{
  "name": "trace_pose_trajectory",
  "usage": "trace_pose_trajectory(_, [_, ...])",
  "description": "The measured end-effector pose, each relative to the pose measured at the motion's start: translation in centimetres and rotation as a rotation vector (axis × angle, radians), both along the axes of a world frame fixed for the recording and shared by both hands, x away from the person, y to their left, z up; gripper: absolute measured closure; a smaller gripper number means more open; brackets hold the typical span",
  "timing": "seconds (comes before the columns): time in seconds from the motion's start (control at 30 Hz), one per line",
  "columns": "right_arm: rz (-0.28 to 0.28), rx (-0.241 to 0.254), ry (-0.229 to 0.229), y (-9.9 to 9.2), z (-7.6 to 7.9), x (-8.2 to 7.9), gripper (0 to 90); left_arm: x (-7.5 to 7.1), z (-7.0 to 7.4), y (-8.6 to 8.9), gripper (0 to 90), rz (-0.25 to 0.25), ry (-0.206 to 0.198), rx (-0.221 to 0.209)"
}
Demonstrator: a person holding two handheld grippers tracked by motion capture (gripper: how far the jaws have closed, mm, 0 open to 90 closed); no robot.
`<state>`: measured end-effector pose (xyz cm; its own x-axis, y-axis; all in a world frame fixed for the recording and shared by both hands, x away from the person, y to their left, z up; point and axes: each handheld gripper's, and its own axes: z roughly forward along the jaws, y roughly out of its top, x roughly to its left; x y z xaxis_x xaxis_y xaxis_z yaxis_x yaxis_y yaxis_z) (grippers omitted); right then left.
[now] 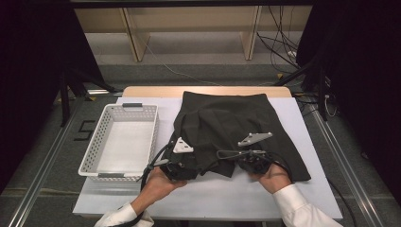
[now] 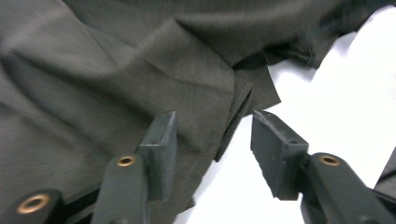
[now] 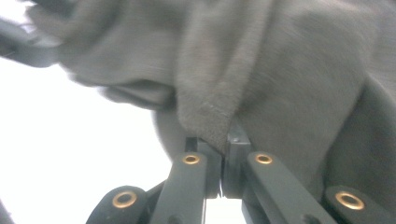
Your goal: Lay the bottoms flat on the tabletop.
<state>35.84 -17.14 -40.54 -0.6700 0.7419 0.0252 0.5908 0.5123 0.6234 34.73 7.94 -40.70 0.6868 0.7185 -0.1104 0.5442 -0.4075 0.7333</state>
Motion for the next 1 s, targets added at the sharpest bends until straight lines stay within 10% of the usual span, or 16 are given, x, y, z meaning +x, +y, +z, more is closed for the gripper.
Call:
trace_pose_trajectory(0.17, [0.036,-0.022,0.068,2.2,-2.2,0.1,84.5,0.7,-0.2,1.1,45.7,0.057,0.015,0.007])
trace_pose_trajectory(0.27, [0.059,0.003,0.089,2.1,-2.4,0.1,60.1,1.1,-0.8,1.1,42.4,0.075,0.026,0.022])
trace_pose_trajectory(0.53, [-0.076,0.128,-0.051,-3.2,2.4,0.5,42.2,1.6,-1.0,0.8,38.8,0.087,0.017,0.037])
trace_pose_trajectory(0.67, [-0.189,-0.010,-0.070,-5.0,1.4,1.6,39.8,2.2,-2.1,0.8,37.6,0.113,0.046,0.065])
trace_pose_trajectory(0.9, [-0.257,-0.079,0.078,-7.0,-3.2,3.6,35.0,2.8,-3.8,0.4,30.0,0.110,0.116,0.168])
trace_pose_trajectory(1.0, [-0.248,-0.119,0.113,-6.7,-4.7,3.8,59.1,2.9,-4.6,0.2,26.4,0.109,0.138,0.195])
